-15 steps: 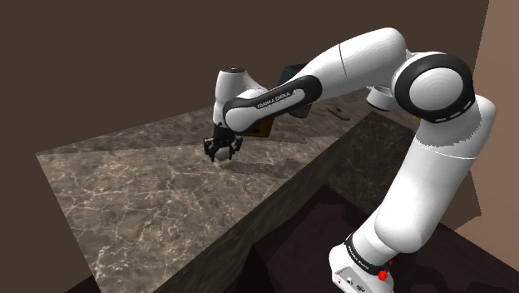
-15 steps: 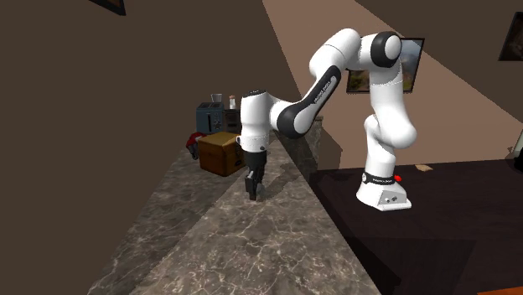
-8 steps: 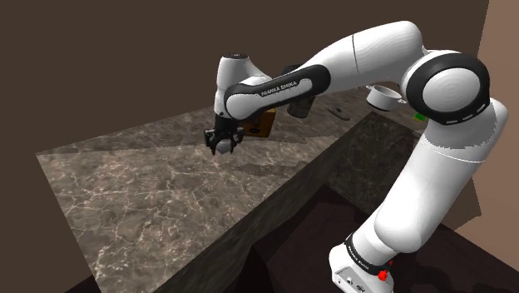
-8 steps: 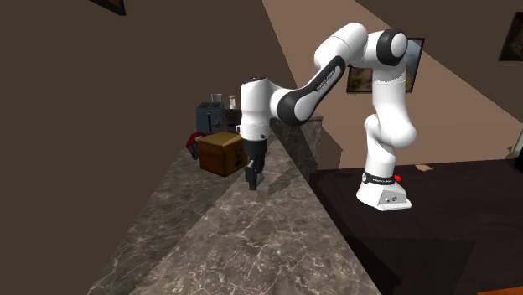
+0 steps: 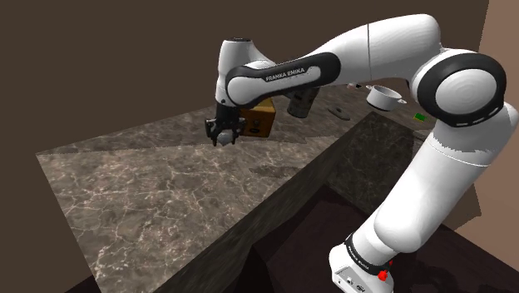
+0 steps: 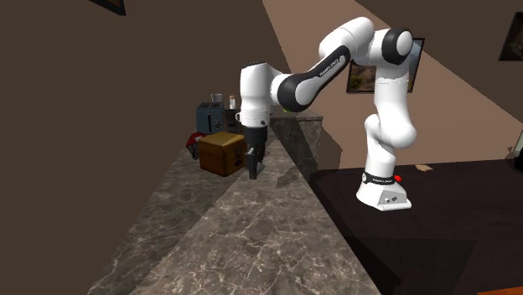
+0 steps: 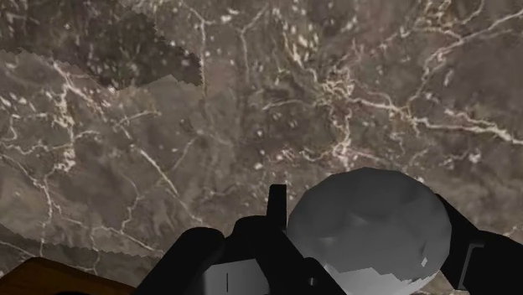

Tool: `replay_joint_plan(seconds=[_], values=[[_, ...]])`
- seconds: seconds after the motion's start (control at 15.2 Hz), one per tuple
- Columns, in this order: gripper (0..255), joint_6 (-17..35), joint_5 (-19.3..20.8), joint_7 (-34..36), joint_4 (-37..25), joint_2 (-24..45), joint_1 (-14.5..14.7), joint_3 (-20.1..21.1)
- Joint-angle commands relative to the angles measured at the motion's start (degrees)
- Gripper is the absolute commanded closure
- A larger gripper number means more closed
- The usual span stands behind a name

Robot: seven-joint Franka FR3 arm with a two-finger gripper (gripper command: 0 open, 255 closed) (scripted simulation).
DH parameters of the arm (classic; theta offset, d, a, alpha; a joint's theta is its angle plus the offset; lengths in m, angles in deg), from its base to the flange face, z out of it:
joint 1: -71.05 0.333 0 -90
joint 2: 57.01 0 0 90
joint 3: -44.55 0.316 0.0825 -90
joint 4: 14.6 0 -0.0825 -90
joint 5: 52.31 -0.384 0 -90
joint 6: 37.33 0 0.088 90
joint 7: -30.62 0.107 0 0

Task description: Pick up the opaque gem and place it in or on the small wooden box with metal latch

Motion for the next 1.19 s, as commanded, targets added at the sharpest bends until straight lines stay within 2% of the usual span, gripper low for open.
replay_joint_plan(seconds=[0.0,1.12], values=[[255,-1.5,-0.3,-0.2,-0.9,-0.6,-0.1,0.0],[255,-13.9,-1.9,-1.3,-10.2,-4.0,-0.3,0.1]])
